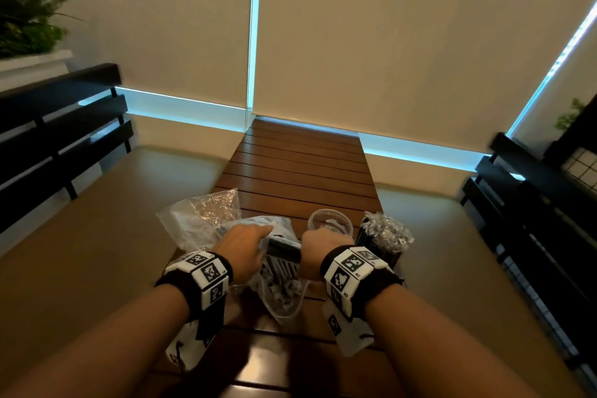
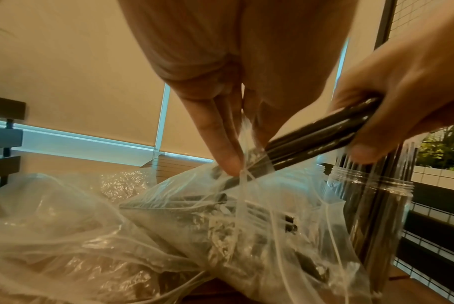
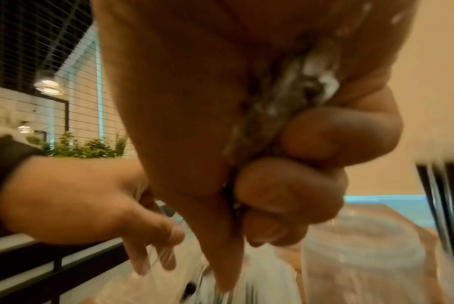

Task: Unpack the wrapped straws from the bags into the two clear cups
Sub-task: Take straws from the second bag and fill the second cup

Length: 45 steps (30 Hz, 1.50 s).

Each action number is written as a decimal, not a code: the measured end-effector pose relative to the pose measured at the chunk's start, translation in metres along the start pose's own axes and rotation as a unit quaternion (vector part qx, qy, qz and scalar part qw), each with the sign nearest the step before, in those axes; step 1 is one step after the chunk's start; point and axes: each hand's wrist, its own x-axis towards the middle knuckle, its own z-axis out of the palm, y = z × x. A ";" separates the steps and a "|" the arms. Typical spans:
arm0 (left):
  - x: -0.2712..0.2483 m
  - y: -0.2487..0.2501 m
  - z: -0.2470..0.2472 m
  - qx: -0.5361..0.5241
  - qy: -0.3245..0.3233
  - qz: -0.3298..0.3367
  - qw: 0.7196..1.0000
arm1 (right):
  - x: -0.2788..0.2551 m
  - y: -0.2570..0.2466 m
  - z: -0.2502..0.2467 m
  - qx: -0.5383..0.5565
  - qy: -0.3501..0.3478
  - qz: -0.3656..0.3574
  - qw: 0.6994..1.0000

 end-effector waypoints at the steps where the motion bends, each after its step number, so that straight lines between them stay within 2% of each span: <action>1: 0.000 0.000 0.001 0.007 -0.005 -0.015 1.000 | -0.010 0.004 -0.008 -0.021 0.015 -0.007 1.000; 5: 0.002 0.001 0.004 0.018 -0.029 -0.063 0.997 | -0.048 0.021 -0.040 -0.117 0.063 -0.022 0.991; 9: -0.005 0.009 0.004 0.048 -0.092 -0.129 0.986 | -0.077 0.030 -0.081 -0.165 0.098 -0.013 0.981; 10: -0.006 0.013 0.003 0.052 -0.102 -0.134 0.984 | -0.083 0.032 -0.091 -0.158 0.113 -0.004 0.981; 12: -0.007 0.023 -0.005 0.025 -0.080 -0.133 0.988 | -0.087 0.038 -0.105 -0.112 0.153 0.007 0.982; 15: -0.002 0.046 -0.031 -0.147 0.004 -0.115 0.982 | -0.074 0.042 -0.090 0.036 0.220 -0.006 0.975; 17: 0.002 0.066 -0.056 -0.310 0.032 -0.098 0.945 | -0.061 0.035 -0.061 0.140 0.244 -0.025 0.959; 19: 0.005 0.086 -0.079 -0.466 0.046 -0.095 0.878 | -0.049 0.021 -0.029 0.229 0.265 -0.051 0.935; 20: 0.006 0.093 -0.086 -0.525 0.050 -0.115 0.842 | -0.043 0.013 -0.016 0.264 0.280 -0.063 0.921; 22: 0.009 0.099 -0.090 -0.591 0.070 -0.173 0.785 | -0.036 -0.003 0.000 0.306 0.287 -0.097 0.902; 23: 0.010 0.099 -0.089 -0.602 0.087 -0.197 0.769 | -0.034 -0.009 0.005 0.313 0.276 -0.121 0.901; 24: 0.011 0.100 -0.087 -0.599 0.108 -0.210 0.765 | -0.033 -0.013 0.005 0.304 0.257 -0.146 0.906; 25: 0.012 0.099 -0.084 -0.578 0.129 -0.210 0.778 | -0.034 -0.013 0.004 0.284 0.239 -0.164 0.914; 26: 0.012 0.096 -0.083 -0.531 0.146 -0.199 0.811 | -0.034 -0.010 0.002 0.270 0.240 -0.176 0.916; 27: 0.012 0.091 -0.082 -0.460 0.157 -0.177 0.856 | -0.034 -0.004 -0.002 0.278 0.267 -0.181 0.905; 29: 0.011 0.079 -0.082 -0.286 0.155 -0.132 0.936 | -0.038 0.013 -0.018 0.345 0.370 -0.165 0.847; 31: 0.010 0.068 -0.081 -0.154 0.126 -0.115 0.973 | -0.043 0.028 -0.042 0.423 0.468 -0.146 0.762; 32: 0.009 0.066 -0.079 -0.111 0.114 -0.111 0.981 | -0.047 0.032 -0.055 0.448 0.496 -0.148 0.729; 33: 0.009 0.066 -0.076 -0.083 0.104 -0.106 0.985 | -0.049 0.033 -0.066 0.452 0.505 -0.155 0.719; 34: 0.010 0.068 -0.073 -0.072 0.098 -0.095 0.988 | -0.048 0.032 -0.074 0.430 0.497 -0.166 0.735; 36: 0.014 0.075 -0.067 -0.085 0.101 -0.073 0.989 | -0.041 0.020 -0.074 0.338 0.449 -0.158 0.812; 37: 0.017 0.079 -0.064 -0.107 0.104 -0.066 0.987 | -0.035 0.015 -0.068 0.313 0.442 -0.147 0.828; 38: 0.020 0.083 -0.063 -0.127 0.105 -0.059 0.985 | -0.029 0.012 -0.061 0.324 0.453 -0.142 0.819; 40: 0.024 0.083 -0.059 -0.139 0.098 -0.036 0.985 | -0.020 0.013 -0.051 0.365 0.493 -0.146 0.776; 42: 0.025 0.078 -0.055 -0.123 0.075 -0.023 0.989 | -0.020 0.018 -0.048 0.360 0.524 -0.151 0.757; 45: 0.027 0.066 -0.046 -0.133 0.052 -0.057 0.988 | -0.025 0.030 -0.054 0.393 0.551 -0.125 0.725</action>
